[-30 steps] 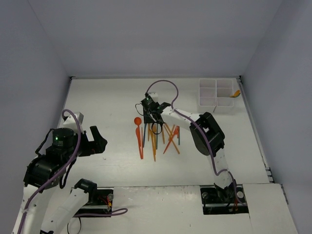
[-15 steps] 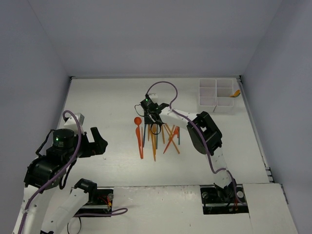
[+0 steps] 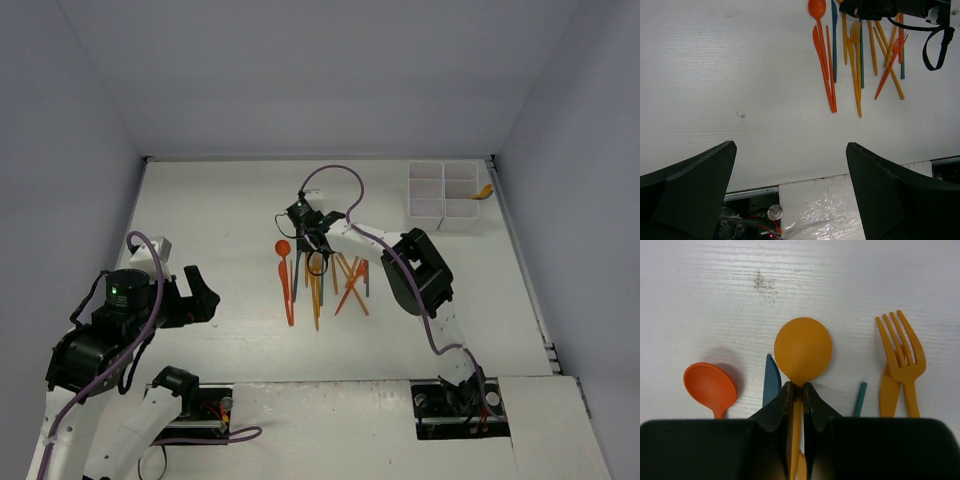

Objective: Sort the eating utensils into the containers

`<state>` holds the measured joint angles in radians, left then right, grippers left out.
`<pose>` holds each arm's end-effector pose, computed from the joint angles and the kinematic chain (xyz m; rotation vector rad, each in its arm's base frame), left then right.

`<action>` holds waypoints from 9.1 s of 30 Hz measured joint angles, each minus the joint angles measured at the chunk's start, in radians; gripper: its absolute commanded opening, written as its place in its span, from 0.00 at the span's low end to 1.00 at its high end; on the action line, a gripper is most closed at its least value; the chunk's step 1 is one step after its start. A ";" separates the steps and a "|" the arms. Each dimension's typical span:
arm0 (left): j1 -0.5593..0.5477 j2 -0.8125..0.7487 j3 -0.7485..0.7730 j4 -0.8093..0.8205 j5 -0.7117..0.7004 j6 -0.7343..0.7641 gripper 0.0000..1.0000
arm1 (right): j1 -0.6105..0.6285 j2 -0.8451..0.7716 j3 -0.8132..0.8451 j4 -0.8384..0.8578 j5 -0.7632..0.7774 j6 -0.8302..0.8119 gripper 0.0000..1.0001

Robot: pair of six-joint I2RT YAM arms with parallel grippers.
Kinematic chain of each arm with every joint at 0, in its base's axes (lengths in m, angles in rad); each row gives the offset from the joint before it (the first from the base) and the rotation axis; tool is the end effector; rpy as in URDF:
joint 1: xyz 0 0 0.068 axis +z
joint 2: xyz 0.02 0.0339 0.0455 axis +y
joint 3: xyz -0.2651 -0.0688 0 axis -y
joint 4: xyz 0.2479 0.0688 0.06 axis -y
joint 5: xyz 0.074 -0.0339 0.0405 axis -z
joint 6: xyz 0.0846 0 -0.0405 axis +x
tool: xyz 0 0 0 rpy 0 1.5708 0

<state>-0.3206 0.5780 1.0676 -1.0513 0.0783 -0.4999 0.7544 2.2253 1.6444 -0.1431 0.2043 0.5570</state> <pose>0.1142 -0.0449 0.3435 -0.1484 2.1786 -0.5593 0.4045 0.3567 0.1340 -0.1217 2.3145 0.4480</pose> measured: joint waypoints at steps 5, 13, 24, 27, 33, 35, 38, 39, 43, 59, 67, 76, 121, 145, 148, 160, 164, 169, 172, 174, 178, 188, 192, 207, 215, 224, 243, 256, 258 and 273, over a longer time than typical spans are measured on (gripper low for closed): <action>0.000 -0.004 0.000 -0.001 0.000 0.000 0.90 | 0.000 -0.017 0.017 -0.020 0.043 -0.018 0.00; 0.000 -0.004 0.000 -0.001 -0.001 0.001 0.90 | -0.045 -0.269 0.052 -0.027 0.202 -0.072 0.00; 0.000 0.050 0.051 -0.002 -0.020 0.022 0.90 | -0.406 -0.564 -0.059 0.161 0.484 -0.108 0.00; 0.000 0.057 0.060 -0.001 -0.027 0.028 0.90 | -0.482 -0.562 -0.121 0.211 0.546 -0.110 0.00; 0.000 0.074 0.060 -0.001 -0.031 0.030 0.90 | -0.609 -0.529 -0.195 0.335 0.634 -0.121 0.00; 0.000 0.081 0.060 -0.001 -0.031 0.031 0.90 | -0.640 -0.510 -0.196 0.372 0.651 -0.126 0.00; 0.000 0.093 0.060 -0.001 -0.031 0.038 0.90 | -0.677 -0.471 -0.197 0.448 0.673 -0.142 0.00; 0.000 0.097 0.060 -0.001 -0.031 0.041 0.90 | -0.687 -0.454 -0.197 0.472 0.679 -0.148 0.00; 0.000 0.111 0.053 0.000 -0.031 0.044 0.90 | -0.715 -0.366 -0.195 0.549 0.701 -0.184 0.00; 0.000 0.150 0.034 0.000 -0.035 0.054 0.90 | -0.722 -0.179 -0.154 0.693 0.751 -0.246 0.00; 0.000 0.161 0.031 0.001 -0.034 0.054 0.90 | -0.722 -0.148 -0.146 0.719 0.761 -0.242 0.05; 0.000 0.148 0.027 0.000 -0.034 0.054 0.90 | -0.715 -0.146 -0.187 0.729 0.769 -0.220 0.13; -0.224 0.719 0.297 0.143 -0.137 -0.066 0.92 | -0.588 -1.200 -0.685 -0.009 0.007 -0.171 0.64; -0.274 1.371 0.491 0.328 -0.284 -0.178 0.31 | -0.585 -1.503 -0.800 -0.222 -0.145 -0.168 0.64; -0.274 1.417 0.494 0.341 -0.291 -0.189 0.28 | -0.581 -1.515 -0.801 -0.244 -0.145 -0.168 0.64; -0.256 1.477 0.494 0.360 -0.294 -0.204 0.27 | -0.569 -1.544 -0.802 -0.304 -0.144 -0.173 0.64; -0.251 1.485 0.495 0.370 -0.294 -0.212 0.26 | -0.569 -1.545 -0.802 -0.310 -0.143 -0.173 0.64; -0.246 1.506 0.507 0.386 -0.293 -0.218 0.22 | -0.569 -1.545 -0.802 -0.311 -0.142 -0.173 0.64; -0.244 1.508 0.507 0.392 -0.292 -0.222 0.12 | -0.569 -1.545 -0.802 -0.311 -0.140 -0.173 0.64; -0.244 1.509 0.507 0.396 -0.292 -0.224 0.06 | -0.569 -1.544 -0.802 -0.311 -0.140 -0.173 0.64; -0.243 1.512 0.514 0.399 -0.292 -0.226 0.02 | -0.569 -1.537 -0.802 -0.311 -0.138 -0.174 0.64; -0.247 1.480 0.573 0.426 -0.252 -0.188 0.00 | -0.569 -1.499 -0.752 -0.327 -0.153 -0.190 0.64; -0.259 1.378 0.575 0.482 -0.200 -0.113 0.00 | -0.569 -1.462 -0.683 -0.332 -0.221 -0.203 0.64; -0.474 0.981 0.466 0.751 0.138 0.267 0.00 | -0.552 -1.218 -0.397 -0.330 -0.535 -0.242 0.63; -0.571 0.988 0.495 0.687 0.150 0.367 0.00 | -0.515 -1.153 -0.347 -0.331 -0.600 -0.248 0.62; -0.646 1.007 0.567 0.629 0.088 0.432 0.00 | -0.496 -1.134 -0.344 -0.324 -0.642 -0.244 0.59; -0.660 1.062 0.629 0.575 0.044 0.469 0.00 | -0.453 -1.131 -0.393 -0.287 -0.674 -0.194 0.46; -0.675 1.062 0.655 0.563 0.038 0.475 0.00 | -0.431 -1.116 -0.423 -0.258 -0.664 -0.166 0.20; -0.675 1.062 0.655 0.561 0.035 0.475 0.00 | -0.427 -1.116 -0.424 -0.253 -0.662 -0.162 0.13; -0.675 1.063 0.659 0.555 0.018 0.478 0.69 | -0.413 -1.115 -0.437 -0.230 -0.597 -0.164 0.00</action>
<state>-0.9958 1.6409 1.7264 -0.4963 0.0967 -0.0223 0.3409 1.1107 1.2076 -0.3733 -0.3924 0.3926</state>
